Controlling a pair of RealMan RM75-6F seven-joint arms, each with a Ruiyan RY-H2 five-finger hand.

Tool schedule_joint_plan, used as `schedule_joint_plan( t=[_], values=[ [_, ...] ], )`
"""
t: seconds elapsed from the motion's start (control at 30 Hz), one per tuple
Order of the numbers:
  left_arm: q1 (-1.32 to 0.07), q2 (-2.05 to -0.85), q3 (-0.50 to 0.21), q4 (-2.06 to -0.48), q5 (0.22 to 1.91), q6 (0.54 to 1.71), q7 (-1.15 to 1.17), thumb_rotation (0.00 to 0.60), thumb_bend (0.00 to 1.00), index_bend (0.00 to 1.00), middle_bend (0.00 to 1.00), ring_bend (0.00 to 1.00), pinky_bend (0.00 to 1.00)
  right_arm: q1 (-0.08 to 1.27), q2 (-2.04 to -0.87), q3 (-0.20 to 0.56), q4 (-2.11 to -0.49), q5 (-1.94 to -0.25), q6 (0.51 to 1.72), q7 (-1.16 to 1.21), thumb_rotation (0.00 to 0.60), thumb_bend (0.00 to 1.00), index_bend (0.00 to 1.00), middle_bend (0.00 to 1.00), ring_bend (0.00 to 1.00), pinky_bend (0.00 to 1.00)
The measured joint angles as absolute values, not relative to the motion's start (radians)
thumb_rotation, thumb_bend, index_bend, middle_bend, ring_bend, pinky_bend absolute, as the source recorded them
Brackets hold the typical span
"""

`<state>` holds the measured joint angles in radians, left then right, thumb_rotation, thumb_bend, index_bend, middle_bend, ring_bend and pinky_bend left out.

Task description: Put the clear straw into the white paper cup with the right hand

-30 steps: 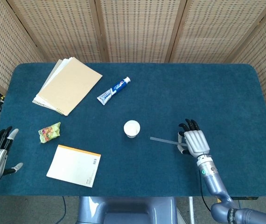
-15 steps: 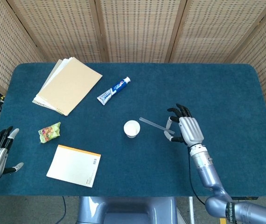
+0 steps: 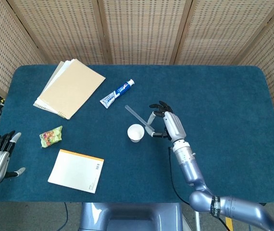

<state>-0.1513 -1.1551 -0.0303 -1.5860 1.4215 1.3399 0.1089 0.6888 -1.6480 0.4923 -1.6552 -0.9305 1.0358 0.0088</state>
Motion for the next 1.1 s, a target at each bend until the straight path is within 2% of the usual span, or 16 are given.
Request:
schedule_joint_plan(
  t=[0.17, 0.4, 1.1],
  values=[
    [-0.156, -1.16, -0.03, -1.575, 1.412, 1.325, 0.104, 0.6, 0.09, 0.0, 0.0, 0.0, 0.0, 0.73, -1.699, 0.532, -1.601, -0.866, 1.009, 0.062, 0.6, 0.51, 0.62, 0.3, 0.04, 0.04],
    [-0.168, -1.172, -0.029, -1.555, 1.405, 1.305, 0.099, 0.6, 0.09, 0.0, 0.0, 0.0, 0.0, 0.763, -1.773, 0.517, -1.502, -0.86, 0.995, 0.11, 0.6, 0.51, 0.62, 0.29, 0.03, 0.0],
    [-0.172, -1.173, -0.032, -1.548, 1.375, 1.293, 0.115, 0.6, 0.09, 0.0, 0.0, 0.0, 0.0, 0.819, -1.934, 0.509, -1.326, -0.911, 1.0, 0.206, 0.6, 0.51, 0.62, 0.29, 0.01, 0.0]
  ],
)
